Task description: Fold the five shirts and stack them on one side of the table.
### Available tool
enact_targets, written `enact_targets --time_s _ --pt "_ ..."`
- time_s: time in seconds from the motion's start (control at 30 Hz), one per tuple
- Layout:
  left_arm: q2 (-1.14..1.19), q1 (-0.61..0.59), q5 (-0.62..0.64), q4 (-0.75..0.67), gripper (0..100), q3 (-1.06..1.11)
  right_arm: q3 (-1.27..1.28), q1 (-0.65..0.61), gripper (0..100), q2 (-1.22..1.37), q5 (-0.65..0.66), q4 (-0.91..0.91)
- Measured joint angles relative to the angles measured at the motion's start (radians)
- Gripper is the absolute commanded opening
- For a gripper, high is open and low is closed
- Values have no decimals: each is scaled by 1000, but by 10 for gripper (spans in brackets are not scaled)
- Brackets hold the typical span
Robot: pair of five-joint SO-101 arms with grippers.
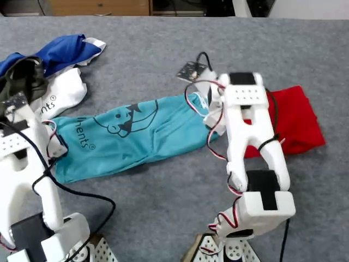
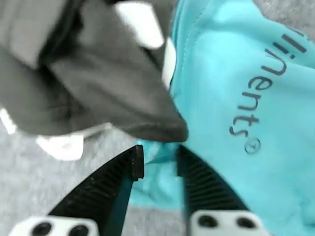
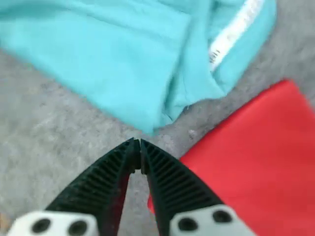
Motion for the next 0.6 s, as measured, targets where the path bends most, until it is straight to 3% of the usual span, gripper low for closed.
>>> enact_targets --time_s 0.17,0.3,0.6 --pt "8 0 60 77 229 -54 193 28 5 0 -189 -354" --pt "71 0 68 77 228 -64 281 32 5 0 -236 -552" --pt "242 -6 64 83 157 -180 325 74 5 0 -247 -674"
